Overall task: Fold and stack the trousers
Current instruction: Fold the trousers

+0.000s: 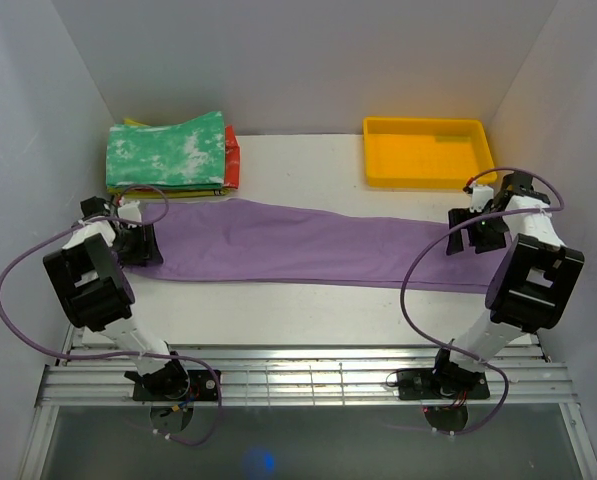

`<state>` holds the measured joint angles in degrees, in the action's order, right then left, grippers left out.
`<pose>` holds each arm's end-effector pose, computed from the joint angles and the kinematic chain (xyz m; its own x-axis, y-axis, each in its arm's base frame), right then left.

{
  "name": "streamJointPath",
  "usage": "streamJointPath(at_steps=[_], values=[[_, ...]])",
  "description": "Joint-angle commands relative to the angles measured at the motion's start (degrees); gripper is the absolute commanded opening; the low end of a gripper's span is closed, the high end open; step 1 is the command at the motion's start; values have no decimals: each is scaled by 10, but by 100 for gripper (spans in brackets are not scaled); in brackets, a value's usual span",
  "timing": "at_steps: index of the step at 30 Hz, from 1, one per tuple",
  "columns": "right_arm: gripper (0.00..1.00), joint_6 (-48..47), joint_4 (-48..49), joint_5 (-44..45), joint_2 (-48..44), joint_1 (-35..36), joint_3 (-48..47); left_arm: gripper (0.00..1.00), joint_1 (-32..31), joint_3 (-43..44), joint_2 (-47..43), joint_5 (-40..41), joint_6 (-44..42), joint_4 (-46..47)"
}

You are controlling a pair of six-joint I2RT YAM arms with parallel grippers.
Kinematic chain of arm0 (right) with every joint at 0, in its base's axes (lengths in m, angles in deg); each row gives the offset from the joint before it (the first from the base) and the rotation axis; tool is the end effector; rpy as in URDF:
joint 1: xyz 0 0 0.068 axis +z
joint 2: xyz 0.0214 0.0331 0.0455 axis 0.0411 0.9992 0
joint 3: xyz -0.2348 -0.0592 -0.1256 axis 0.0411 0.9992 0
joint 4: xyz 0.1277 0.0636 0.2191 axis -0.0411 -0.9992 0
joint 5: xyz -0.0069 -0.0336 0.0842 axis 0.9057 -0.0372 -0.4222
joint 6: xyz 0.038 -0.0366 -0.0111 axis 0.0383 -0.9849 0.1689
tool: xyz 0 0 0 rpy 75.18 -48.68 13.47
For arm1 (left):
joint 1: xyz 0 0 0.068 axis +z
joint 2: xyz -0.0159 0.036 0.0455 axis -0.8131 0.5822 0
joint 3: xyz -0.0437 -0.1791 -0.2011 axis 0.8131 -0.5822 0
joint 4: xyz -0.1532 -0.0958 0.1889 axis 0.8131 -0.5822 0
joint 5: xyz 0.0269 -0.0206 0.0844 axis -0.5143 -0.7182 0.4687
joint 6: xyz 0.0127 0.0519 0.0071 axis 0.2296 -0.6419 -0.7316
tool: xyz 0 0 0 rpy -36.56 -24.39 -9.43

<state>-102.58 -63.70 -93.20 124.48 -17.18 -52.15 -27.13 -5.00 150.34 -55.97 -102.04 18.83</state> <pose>0.3139 -0.1022 0.2208 -0.9059 -0.1553 -0.3939 -0.1903 0.9804 0.0512 0.2981 0.1387 0.1678 -0.9201 -0.0946 -0.3802 -0.0019 0.9715 -0.2371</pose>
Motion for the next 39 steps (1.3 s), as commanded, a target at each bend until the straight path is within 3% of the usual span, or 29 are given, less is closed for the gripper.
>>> streamJointPath(at_steps=[1,11,29,39], values=[[87,-3,-17,4,21,-9,-67,63,8,-20,-9,83,39,-7],[87,-16,-36,19,64,-29,-128,58,96,-119,-84,188,40,-17],[91,-31,-10,57,163,-61,-154,58,128,42,24,186,0,-44],[84,1,-4,2,190,-46,-101,58,128,29,12,176,2,-52]])
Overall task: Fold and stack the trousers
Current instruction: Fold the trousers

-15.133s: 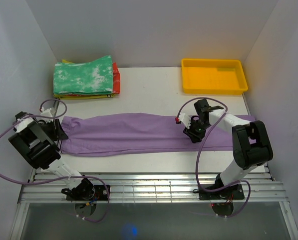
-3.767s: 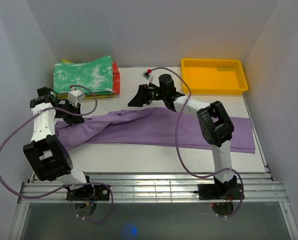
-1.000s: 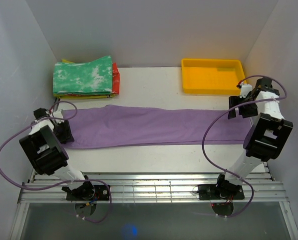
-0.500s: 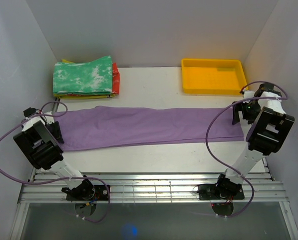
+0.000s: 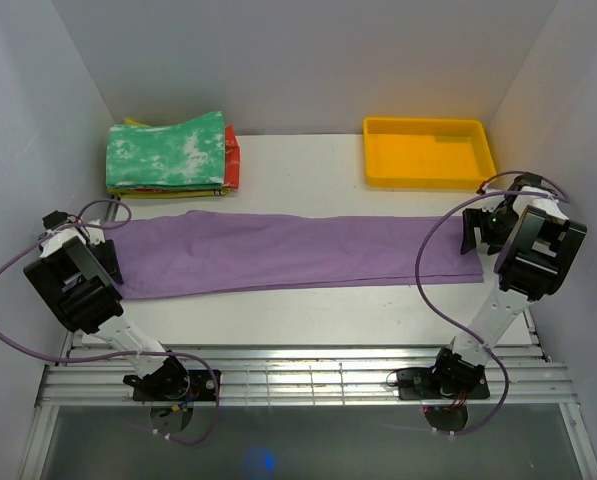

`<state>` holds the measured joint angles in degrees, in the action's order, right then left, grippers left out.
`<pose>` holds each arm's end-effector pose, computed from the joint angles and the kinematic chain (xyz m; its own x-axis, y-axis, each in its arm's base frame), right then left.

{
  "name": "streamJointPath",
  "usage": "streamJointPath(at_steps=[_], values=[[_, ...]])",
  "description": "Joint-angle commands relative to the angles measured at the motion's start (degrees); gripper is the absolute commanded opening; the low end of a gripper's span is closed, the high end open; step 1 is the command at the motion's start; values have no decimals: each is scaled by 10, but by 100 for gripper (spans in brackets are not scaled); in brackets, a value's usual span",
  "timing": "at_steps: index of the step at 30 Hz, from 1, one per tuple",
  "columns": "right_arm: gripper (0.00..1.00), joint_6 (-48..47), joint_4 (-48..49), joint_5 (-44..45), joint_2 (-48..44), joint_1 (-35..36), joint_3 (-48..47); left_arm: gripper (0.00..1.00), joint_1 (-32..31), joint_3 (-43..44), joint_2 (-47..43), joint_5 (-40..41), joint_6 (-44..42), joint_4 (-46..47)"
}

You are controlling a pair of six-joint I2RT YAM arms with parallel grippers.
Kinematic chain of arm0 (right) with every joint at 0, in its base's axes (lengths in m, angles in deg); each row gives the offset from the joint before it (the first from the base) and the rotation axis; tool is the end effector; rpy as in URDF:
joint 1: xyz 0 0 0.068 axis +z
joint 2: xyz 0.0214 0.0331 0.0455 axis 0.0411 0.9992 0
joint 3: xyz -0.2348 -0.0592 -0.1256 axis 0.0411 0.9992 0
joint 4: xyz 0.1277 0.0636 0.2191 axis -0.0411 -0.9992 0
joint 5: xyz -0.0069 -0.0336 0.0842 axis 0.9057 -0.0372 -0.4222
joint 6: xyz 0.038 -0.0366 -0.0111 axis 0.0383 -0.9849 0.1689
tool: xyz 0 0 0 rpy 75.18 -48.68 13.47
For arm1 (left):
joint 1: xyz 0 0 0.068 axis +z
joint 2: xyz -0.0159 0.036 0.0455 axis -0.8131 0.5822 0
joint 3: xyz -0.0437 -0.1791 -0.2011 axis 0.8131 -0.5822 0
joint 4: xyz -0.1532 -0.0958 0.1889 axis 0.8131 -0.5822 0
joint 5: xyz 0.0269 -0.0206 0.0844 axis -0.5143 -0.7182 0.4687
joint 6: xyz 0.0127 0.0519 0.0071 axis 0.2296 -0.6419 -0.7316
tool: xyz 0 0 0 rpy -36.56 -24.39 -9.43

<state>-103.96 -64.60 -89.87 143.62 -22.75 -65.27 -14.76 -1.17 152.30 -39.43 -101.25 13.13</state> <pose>0.3606 -0.1617 0.1676 -0.9598 -0.0757 -0.2702 -0.0943 0.9940 0.0562 0.2594 0.2106 0.1695 -0.9238 -0.3118 -0.2221 -0.3167 0.9484 -0.0142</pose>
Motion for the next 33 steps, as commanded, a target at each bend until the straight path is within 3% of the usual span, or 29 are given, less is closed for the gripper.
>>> streamJointPath(at_steps=[1,6,11,14,16,18,24,28,33], values=[[84,16,7,-33,0,13,38,58,4,-10,-9,10,-6,6],[68,17,16,-62,5,43,86,58,4,-10,-12,9,-6,3],[57,15,-12,-129,15,51,75,59,4,-4,-10,2,-1,-1],[40,12,-28,-142,13,50,54,58,4,-4,-12,-4,0,-1],[19,7,-37,-145,6,45,38,58,4,-5,-15,-12,1,-2],[8,4,-55,-150,-5,32,25,58,4,-7,-22,-33,1,-7],[8,-22,-101,-176,-44,-28,-53,60,2,-34,-60,-91,-19,-8],[8,-55,-137,-167,-59,-64,-89,66,-3,-61,-99,-115,-28,-2],[8,-99,-175,-147,-65,-93,-135,80,-3,-80,-175,-187,-52,-11]])
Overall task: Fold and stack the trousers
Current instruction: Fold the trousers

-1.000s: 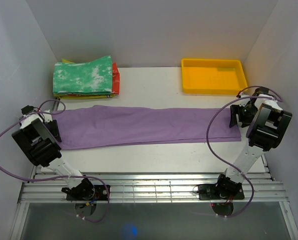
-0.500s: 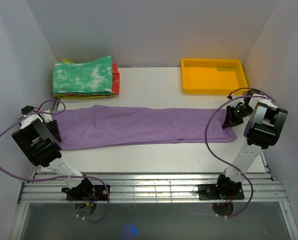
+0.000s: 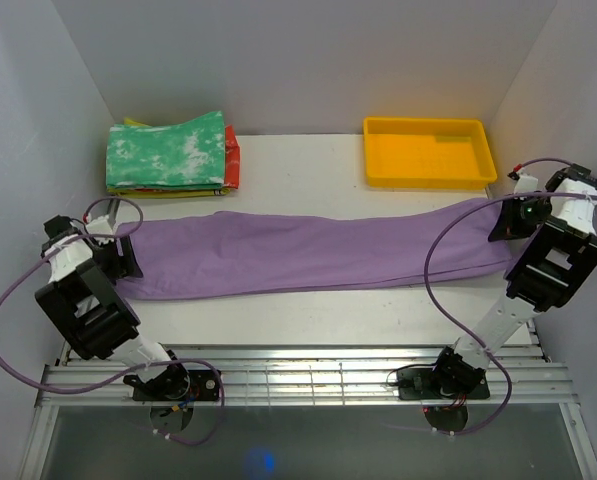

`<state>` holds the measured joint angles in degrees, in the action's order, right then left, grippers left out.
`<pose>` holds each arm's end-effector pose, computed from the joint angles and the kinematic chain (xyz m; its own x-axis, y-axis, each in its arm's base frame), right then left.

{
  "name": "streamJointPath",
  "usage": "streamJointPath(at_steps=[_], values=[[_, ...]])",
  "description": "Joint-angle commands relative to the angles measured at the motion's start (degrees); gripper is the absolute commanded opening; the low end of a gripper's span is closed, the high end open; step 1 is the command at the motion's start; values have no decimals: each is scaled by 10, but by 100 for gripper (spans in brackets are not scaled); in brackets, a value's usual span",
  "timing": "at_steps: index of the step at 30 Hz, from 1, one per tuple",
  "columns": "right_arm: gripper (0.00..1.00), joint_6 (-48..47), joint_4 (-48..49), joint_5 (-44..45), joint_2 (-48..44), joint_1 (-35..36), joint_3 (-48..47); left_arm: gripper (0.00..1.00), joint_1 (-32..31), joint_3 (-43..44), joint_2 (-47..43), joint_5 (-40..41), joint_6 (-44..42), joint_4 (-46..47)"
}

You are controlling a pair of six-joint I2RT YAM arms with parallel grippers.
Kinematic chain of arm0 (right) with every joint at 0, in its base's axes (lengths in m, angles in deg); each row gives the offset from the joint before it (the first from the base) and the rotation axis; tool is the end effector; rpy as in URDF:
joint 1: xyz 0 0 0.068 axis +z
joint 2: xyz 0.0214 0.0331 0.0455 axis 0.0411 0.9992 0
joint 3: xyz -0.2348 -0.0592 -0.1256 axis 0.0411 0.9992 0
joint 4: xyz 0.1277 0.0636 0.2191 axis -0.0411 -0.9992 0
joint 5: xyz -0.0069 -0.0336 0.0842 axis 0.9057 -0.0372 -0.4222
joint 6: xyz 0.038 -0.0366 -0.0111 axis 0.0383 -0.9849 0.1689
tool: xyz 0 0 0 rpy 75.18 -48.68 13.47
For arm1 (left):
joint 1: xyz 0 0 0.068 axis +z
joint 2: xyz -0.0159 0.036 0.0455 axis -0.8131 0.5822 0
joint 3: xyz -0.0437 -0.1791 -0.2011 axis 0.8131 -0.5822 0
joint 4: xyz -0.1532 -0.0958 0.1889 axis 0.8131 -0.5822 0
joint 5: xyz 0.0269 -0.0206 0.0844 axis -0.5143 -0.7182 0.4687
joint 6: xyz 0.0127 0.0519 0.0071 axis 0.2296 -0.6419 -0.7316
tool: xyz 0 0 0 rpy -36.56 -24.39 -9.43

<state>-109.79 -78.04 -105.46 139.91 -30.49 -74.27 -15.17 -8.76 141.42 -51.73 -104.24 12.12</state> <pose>0.3352 -0.1976 0.2317 -0.9125 -0.0202 -0.4085 -0.1301 0.9612 0.2432 0.2341 0.1772 0.1918 -0.9071 -0.2495 -0.3391 -0.2005 0.9643 -0.1732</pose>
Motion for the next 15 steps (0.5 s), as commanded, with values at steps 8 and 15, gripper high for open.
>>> streamJointPath(at_steps=[8,15], values=[[8,-40,-112,-155,-46,21,-110,98,-1,20,-125,-188,-24,-42],[8,102,0,-246,-106,173,-3,98,-13,-21,-118,-191,-6,-19]])
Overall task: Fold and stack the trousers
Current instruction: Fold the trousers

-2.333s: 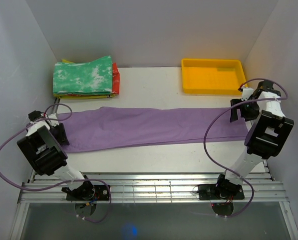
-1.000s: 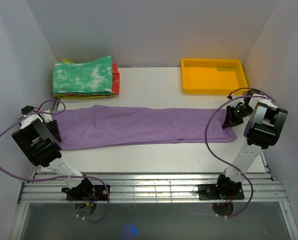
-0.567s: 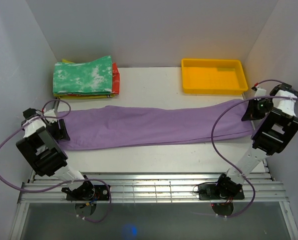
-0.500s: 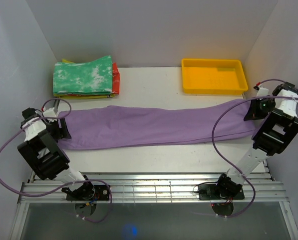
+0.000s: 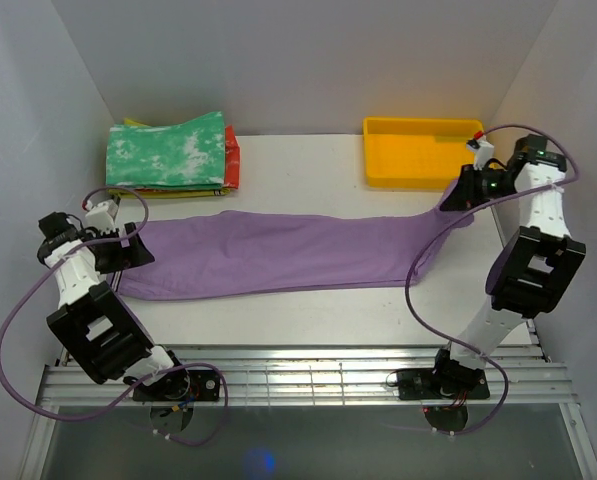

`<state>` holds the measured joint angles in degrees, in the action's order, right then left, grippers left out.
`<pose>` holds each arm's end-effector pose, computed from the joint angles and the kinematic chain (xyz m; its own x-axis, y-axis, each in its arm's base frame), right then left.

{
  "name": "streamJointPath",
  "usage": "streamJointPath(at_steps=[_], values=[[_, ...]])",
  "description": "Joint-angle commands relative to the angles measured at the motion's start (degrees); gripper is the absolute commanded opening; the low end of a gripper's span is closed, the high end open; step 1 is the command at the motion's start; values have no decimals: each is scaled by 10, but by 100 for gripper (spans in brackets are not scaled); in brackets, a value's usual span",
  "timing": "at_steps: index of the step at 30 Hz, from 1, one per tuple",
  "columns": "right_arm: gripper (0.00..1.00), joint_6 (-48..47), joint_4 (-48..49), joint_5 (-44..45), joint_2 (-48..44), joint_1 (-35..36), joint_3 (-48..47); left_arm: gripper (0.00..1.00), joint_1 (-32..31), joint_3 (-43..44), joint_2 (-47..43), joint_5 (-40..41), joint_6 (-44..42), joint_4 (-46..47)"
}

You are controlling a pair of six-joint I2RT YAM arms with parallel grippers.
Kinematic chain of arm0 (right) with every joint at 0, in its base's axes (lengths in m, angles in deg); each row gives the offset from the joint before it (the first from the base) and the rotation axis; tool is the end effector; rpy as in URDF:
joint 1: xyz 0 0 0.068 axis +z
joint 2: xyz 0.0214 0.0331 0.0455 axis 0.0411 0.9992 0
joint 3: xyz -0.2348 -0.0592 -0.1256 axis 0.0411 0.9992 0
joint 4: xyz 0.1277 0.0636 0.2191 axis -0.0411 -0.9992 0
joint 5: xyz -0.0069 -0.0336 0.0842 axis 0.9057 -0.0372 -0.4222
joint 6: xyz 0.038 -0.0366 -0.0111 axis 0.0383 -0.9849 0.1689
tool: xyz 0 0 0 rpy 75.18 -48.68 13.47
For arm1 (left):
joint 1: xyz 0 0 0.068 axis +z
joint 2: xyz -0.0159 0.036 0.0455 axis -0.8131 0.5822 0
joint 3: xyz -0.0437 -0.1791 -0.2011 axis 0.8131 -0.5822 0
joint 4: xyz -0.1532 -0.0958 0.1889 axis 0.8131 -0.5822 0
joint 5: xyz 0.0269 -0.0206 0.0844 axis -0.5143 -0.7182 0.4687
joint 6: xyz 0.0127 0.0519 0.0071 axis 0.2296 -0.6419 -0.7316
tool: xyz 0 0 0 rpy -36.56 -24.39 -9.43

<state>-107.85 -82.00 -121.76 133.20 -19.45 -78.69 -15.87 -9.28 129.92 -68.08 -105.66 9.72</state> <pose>0.3527 -0.1151 0.2991 -0.7802 -0.1186 -0.6142 -0.4147 0.8331 0.3659 0.2199 0.1497 0.2443 -0.8020 -0.1916 -0.5658 -0.0114 0.9519 -0.3063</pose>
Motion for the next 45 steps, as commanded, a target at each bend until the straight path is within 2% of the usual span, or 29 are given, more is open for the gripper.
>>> streamJointPath(at_steps=[1,5,7,8,14,24,32,45], values=[[8,102,83,-95,-51,80,73,98,-6,-20,-2,-24,13,10],[8,201,197,-108,-72,187,143,98,-8,-37,5,-5,16,23],[8,264,275,-106,-78,217,173,98,-8,-45,7,3,18,25],[8,282,296,-102,-78,258,186,98,-8,-48,10,9,20,27],[8,424,442,-70,-51,362,242,98,-8,-61,44,19,48,26],[8,547,498,-14,16,448,225,98,-8,-72,58,14,77,42],[8,596,529,22,42,506,216,98,-8,-80,46,30,74,47],[8,660,545,71,75,556,198,98,-8,-80,40,38,66,47]])
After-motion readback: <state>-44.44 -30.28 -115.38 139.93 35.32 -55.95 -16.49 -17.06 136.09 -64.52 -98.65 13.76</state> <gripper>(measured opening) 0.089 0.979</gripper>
